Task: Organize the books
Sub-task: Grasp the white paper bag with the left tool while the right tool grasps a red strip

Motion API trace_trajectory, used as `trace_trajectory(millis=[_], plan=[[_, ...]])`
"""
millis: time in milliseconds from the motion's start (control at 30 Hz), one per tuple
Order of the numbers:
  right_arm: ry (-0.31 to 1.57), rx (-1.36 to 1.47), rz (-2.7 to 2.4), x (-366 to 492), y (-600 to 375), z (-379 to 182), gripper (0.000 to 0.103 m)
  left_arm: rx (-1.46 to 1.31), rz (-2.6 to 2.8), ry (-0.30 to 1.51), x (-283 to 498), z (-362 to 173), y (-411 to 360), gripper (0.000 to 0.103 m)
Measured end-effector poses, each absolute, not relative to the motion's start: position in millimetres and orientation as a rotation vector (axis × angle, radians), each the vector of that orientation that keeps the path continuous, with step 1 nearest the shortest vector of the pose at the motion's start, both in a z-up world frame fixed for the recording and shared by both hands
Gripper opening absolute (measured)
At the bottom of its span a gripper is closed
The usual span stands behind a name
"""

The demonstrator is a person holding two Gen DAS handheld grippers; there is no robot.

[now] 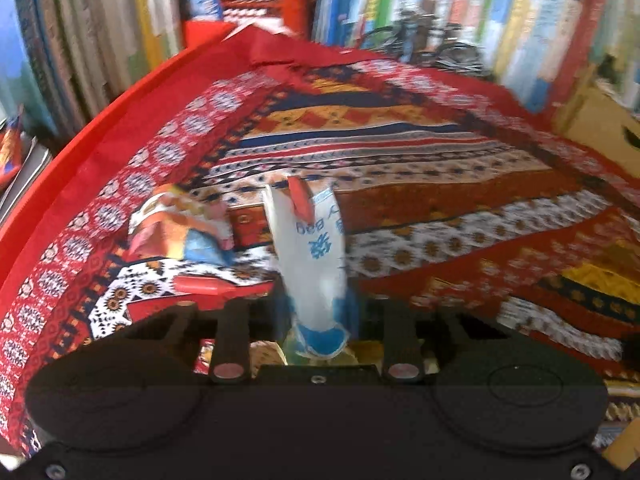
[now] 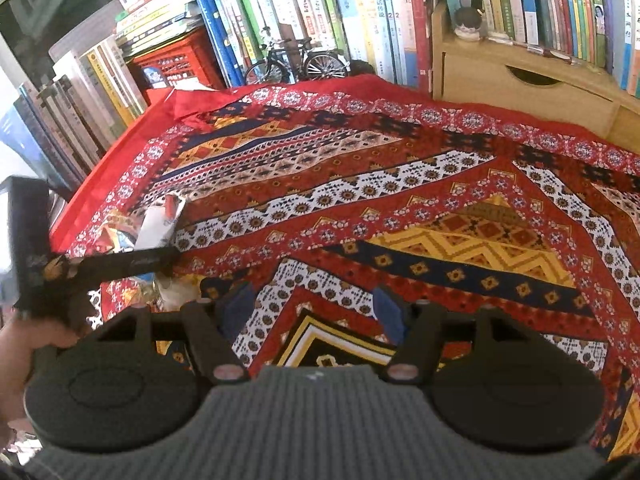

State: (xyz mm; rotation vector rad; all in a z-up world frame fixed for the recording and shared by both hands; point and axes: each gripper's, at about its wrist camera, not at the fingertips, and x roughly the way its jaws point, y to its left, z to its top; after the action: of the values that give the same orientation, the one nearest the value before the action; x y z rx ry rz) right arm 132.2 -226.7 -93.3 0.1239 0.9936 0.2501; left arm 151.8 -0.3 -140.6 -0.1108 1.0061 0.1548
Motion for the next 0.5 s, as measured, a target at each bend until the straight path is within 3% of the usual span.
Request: trace_trajectory(millis=[300, 500], plan=[[0.995, 0.105, 0.289, 148, -212, -94, 0.076, -0.097, 0.045, 0.971, 103, -115, -28, 0.025], [1.026, 0.090, 0.345, 154, -188, -101, 0.076, -0.092, -0.071, 1.033, 82, -105, -23, 0.034]])
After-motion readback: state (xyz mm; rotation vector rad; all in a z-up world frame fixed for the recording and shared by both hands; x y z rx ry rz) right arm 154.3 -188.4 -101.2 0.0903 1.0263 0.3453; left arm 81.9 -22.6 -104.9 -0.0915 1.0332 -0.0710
